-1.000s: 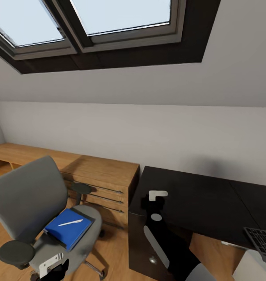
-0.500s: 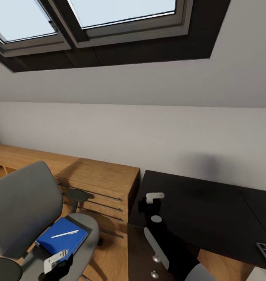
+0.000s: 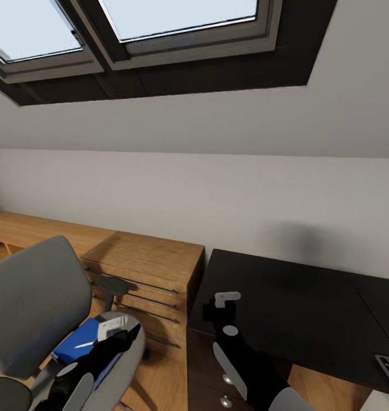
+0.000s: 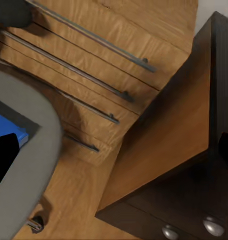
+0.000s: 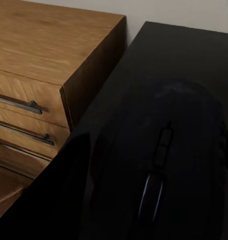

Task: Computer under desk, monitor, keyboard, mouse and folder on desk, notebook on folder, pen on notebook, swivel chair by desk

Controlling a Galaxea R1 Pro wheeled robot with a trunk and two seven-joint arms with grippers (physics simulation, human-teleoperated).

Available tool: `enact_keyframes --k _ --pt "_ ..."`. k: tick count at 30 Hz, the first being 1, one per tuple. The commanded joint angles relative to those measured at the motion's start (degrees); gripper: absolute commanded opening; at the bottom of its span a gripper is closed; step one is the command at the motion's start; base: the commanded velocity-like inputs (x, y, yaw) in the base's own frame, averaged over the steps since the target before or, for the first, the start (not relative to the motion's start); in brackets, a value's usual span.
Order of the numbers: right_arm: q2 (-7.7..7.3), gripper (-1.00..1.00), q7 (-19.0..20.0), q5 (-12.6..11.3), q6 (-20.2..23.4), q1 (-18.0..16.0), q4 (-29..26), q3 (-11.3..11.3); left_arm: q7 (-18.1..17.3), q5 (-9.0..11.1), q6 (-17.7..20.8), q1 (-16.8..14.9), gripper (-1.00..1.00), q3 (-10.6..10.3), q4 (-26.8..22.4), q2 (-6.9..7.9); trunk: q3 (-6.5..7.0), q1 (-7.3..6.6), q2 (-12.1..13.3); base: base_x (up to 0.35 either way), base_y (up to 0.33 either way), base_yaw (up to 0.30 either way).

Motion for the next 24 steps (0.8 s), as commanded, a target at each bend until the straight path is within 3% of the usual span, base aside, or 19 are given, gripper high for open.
enact_keyframes --k 1,3,4,10,15,24 --pt "-0.04 -1.00 -0.4 -0.2 -0.1 0.0 0.0 0.2 0.5 0.7 0.6 0.0 1.00 -0.1 -0.7 0.07 -0.08 0.01 -0.1 0.000 0.000 0.000" --pt "-0.01 -1.00 -0.4 0.0 -1.1 0.0 0.0 0.3 0.7 0.7 0.9 0.0 1.00 -0.1 -0.5 0.03 -0.08 0.01 -0.1 0.000 0.000 0.000" --pt "-0.04 -1.00 -0.5 0.0 -2.6 0.0 0.0 0.2 0.7 0.4 0.9 0.0 1.00 -0.2 2.4 0.06 -0.08 0.01 -0.1 0.000 0.000 0.000" --pt "-0.06 -1.00 -0.5 0.1 -3.9 0.0 0.1 0.3 0.6 0.2 0.9 0.0 1.00 -0.1 3.1 0.11 -0.08 0.01 -0.1 0.236 0.000 0.000" --pt "-0.06 -1.00 -0.5 0.2 -7.1 -0.1 3.7 0.3 0.5 0.3 0.9 0.0 1.00 -0.3 3.1 0.07 -0.08 0.01 -0.1 0.221 0.000 0.000" --pt "0.01 -1.00 0.0 0.6 -11.4 -1.0 9.4 0.3 0.4 1.0 1.2 0.0 1.00 -0.2 -0.6 0.07 -0.26 0.23 -0.5 0.012 0.000 0.000"
